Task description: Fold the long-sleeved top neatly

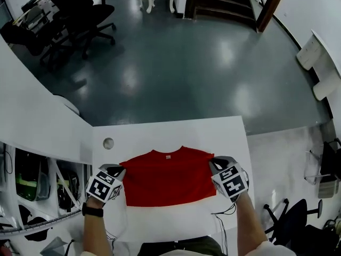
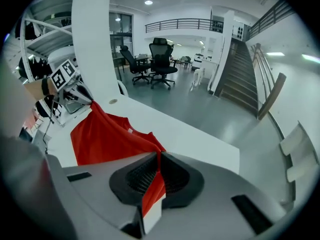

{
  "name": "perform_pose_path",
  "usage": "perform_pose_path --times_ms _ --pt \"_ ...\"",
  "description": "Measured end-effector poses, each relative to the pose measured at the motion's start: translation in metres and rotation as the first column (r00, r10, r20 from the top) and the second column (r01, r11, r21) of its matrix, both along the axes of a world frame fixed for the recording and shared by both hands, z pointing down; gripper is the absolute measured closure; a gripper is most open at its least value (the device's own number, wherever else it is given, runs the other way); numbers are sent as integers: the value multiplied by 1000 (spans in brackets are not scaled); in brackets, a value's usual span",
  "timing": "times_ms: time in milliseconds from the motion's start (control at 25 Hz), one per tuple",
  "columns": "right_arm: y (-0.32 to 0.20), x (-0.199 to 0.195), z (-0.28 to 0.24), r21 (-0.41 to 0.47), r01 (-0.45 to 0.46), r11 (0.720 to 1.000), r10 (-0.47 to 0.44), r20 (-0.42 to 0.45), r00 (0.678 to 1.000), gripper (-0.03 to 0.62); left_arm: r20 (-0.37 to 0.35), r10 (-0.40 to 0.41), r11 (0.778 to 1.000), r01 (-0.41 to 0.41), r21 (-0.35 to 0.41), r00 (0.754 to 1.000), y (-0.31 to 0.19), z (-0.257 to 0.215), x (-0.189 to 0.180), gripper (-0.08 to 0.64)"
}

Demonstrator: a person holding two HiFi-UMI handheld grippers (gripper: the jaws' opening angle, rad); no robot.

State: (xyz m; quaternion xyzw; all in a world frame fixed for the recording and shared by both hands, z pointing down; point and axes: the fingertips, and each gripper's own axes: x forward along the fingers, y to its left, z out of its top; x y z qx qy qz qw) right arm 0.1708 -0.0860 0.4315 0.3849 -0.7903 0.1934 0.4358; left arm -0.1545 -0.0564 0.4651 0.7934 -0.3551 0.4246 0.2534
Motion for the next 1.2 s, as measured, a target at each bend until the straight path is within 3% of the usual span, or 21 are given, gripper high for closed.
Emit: perform_pose_path --times_ms 560,840,1040,1200 --pt "-46 -4 49 -79 29 996 -29 1 1000 560 28 -45 995 47 -84 999 -31 45 -3 540" --pt "-56 -5 64 -121 31 992 -31 -4 999 560 32 -62 993 65 -97 998 -41 58 -1 540" --pt "-69 -3 71 -105 6 994 -7 -11 1000 560 16 -108 991 109 -78 994 -51 59 -4 536" --pt "-84 2 69 -68 -43 997 42 -20 999 454 20 -180 984 181 -5 983 -67 50 -16 510"
